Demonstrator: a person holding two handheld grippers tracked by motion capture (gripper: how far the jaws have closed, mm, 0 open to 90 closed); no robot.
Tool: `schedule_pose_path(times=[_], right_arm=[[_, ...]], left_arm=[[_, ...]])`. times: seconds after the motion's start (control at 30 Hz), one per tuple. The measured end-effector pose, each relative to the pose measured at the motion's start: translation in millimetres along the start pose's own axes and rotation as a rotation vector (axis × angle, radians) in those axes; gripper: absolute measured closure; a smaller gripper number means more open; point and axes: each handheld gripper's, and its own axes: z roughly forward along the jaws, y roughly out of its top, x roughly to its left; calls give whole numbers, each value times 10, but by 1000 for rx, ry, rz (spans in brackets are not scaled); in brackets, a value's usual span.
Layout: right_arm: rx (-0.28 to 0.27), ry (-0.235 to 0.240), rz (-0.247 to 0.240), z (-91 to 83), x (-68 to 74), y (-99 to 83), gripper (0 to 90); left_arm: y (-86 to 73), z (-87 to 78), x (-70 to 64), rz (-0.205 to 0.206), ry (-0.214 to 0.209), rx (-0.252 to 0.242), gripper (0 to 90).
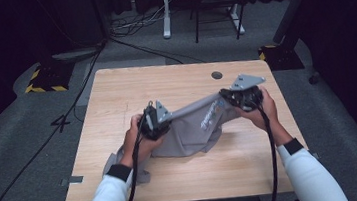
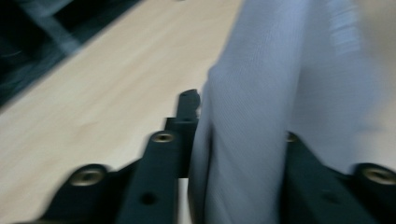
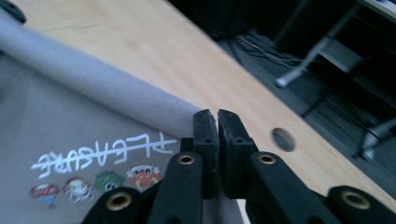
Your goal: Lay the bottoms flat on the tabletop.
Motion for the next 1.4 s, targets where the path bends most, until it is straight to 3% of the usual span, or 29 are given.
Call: schedule_pose_path(times=[0.07, 0.1, 0.13, 0.17, 0.23, 0.27, 0.33, 0.4, 0.43, 0.5, 0.57, 0.63, 0.7, 0.77, 0.9, 1.0, 1.07, 1.17, 1.23, 1.3, 1.4], right_arm=[[41, -114, 38, 199, -132, 55, 733], [56, -167, 58, 283, -200, 60, 666], [77, -196, 93, 348, -263, 50, 660], [102, -188, 122, 393, -308, 31, 641], [115, -190, 117, 409, -318, -41, 570], [97, -153, 124, 388, -311, -79, 563], [44, -11, 138, 303, -254, -219, 559], [28, 97, 117, 211, -118, -381, 563], [14, 180, 81, 154, -11, -493, 572], [21, 298, 31, 96, 183, -675, 583], [43, 362, -34, 75, 373, -828, 583], [98, 424, -68, 116, 520, -910, 543], [117, 469, -94, 157, 639, -957, 501], [135, 472, -118, 200, 717, -961, 440], [145, 494, -102, 330, 784, -962, 392], [192, 492, -159, 426, 840, -973, 407], [197, 566, -147, 446, 847, -973, 414], [206, 565, -144, 479, 851, -962, 418], [198, 564, -122, 490, 849, -967, 485], [186, 541, -102, 492, 843, -971, 656], [200, 488, -127, 472, 858, -950, 821]], left_arm=[[59, 131, 49, -10, 71, 22, 614], [70, 176, 72, -55, 77, 15, 561], [70, 194, 84, -100, 36, 8, 516], [57, 178, 63, -98, 13, -3, 481], [-1, 127, 5, -55, -13, -13, 407], [-52, 81, -26, -26, -40, -6, 390], [-202, -36, -55, 25, -67, -14, 353], [-428, -161, -20, 17, -97, -2, 327], [-545, -215, 0, 31, -76, 4, 327], [-761, -289, 71, 10, -72, 17, 331], [-995, -343, 150, -11, -60, 46, 338], [-1198, -385, 223, -34, -80, 65, 351], [-1355, -420, 253, -46, -84, 75, 352], [-1478, -441, 265, -66, -132, 64, 358], [-1613, -419, 156, -30, -162, 107, 358], [-1623, -444, 52, -18, -201, 100, 361], [-1636, -442, -23, -44, -228, 85, 360], [-1633, -474, -188, -18, -257, 72, 362], [-1624, -488, -298, -7, -275, 66, 361], [-1605, -498, -408, 13, -287, 60, 362], [-1560, -483, -481, 24, -273, 67, 339]])
